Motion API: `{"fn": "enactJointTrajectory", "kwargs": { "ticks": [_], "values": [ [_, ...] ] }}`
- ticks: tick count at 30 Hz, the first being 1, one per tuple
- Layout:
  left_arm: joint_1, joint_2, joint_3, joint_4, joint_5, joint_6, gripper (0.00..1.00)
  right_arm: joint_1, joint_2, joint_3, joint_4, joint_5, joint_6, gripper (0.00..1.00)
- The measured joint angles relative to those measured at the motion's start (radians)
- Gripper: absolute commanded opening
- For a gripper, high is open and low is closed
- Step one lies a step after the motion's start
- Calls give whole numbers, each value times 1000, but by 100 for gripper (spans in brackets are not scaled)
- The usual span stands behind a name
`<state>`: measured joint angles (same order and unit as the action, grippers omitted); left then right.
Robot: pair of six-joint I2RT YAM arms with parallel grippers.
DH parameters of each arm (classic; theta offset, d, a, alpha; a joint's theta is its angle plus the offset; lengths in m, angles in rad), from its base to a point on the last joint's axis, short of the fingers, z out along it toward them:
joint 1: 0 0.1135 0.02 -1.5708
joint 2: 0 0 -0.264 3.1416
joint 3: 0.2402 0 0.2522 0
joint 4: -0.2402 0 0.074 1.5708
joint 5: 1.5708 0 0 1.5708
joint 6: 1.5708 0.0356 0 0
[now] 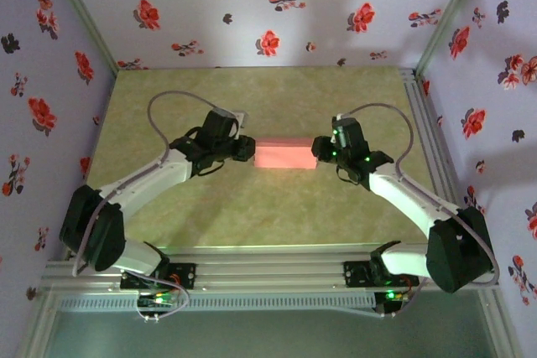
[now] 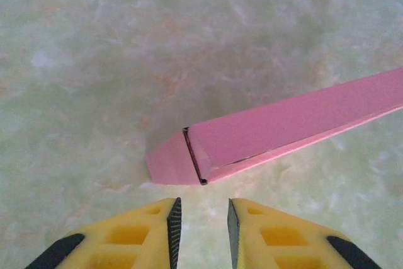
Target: Fold the paper box
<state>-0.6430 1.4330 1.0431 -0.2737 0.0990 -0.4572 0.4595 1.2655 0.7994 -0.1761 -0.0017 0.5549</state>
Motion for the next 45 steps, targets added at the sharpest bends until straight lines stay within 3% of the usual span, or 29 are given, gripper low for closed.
{"fn": "enactJointTrajectory", "kwargs": {
  "ticks": [7, 13, 24, 45],
  "values": [
    [53, -39, 2, 2, 140, -50, 8, 5, -3, -12, 15, 3, 0, 32],
    [66, -13, 22, 48, 225, -76, 1, 6, -3, -16, 22, 3, 0, 31],
    [72, 105, 31, 130, 272, -80, 0, 8, -3, -16, 22, 3, 0, 31],
    [103, 108, 3, 115, 288, -53, 0, 10, -3, -16, 16, 4, -1, 33]
  ]
}}
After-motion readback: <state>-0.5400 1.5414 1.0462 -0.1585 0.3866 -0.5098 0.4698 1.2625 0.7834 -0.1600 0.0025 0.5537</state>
